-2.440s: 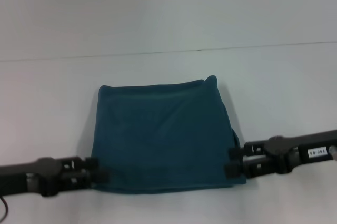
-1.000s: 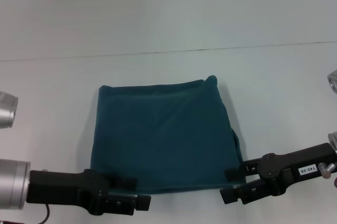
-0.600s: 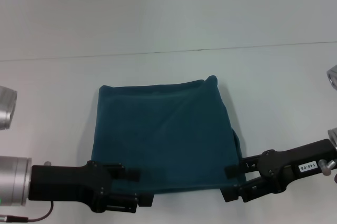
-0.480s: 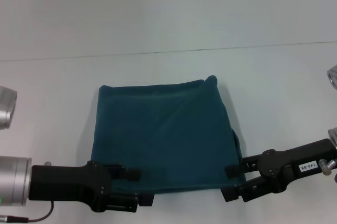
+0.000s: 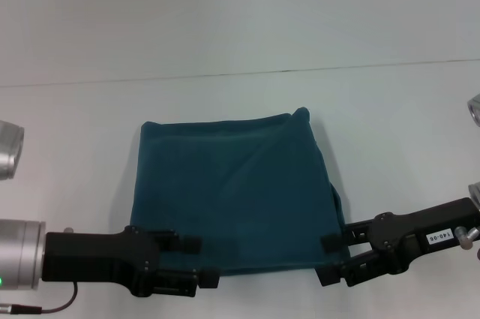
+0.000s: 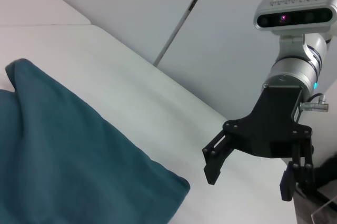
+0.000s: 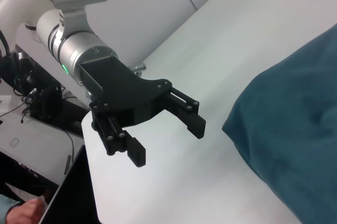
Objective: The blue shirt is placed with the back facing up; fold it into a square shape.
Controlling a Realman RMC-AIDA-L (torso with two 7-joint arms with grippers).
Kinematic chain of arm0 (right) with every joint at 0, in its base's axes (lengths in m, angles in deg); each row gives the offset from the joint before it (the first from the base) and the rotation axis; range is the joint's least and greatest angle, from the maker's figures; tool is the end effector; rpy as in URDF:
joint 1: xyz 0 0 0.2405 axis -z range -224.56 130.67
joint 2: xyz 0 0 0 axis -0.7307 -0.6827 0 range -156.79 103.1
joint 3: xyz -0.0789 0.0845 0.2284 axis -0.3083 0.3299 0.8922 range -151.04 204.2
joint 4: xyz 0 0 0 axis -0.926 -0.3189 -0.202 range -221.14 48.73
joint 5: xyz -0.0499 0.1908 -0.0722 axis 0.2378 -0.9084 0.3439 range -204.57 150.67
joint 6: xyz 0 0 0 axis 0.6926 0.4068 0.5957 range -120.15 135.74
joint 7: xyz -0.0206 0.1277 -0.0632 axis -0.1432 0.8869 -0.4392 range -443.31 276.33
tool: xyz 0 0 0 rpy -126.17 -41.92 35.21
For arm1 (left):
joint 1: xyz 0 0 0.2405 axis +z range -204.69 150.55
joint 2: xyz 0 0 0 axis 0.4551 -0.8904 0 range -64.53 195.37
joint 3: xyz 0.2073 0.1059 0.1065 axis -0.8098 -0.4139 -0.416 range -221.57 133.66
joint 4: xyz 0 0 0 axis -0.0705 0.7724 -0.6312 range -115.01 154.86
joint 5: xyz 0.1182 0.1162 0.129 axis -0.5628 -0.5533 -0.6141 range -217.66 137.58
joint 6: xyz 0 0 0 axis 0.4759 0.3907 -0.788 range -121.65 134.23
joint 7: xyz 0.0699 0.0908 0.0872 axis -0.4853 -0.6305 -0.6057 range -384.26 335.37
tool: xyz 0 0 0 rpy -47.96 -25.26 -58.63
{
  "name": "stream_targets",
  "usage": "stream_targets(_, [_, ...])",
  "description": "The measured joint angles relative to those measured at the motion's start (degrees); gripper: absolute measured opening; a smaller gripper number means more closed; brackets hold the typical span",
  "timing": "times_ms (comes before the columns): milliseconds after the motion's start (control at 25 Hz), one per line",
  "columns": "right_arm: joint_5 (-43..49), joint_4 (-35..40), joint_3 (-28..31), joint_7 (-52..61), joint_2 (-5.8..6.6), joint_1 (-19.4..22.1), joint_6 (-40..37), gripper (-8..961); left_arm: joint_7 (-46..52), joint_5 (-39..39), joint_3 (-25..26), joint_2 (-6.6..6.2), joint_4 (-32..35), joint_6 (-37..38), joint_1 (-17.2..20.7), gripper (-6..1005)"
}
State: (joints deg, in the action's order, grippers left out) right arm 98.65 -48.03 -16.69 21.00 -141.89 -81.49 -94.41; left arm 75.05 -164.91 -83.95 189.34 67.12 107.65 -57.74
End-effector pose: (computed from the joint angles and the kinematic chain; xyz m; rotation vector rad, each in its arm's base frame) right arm 0.2533 0.3143 0.0106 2.8069 -1.0918 -0.4415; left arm -0.2353 0.3012 -0.0162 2.8841 0.9729 0.6279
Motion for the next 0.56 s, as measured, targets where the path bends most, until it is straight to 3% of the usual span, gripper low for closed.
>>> stream_targets(560, [-0.10,-0.24,0.20,0.00,0.00,0.10,0.29,924,0.62,0.78,0.10,0.00,0.00,-1.10,0.15,822])
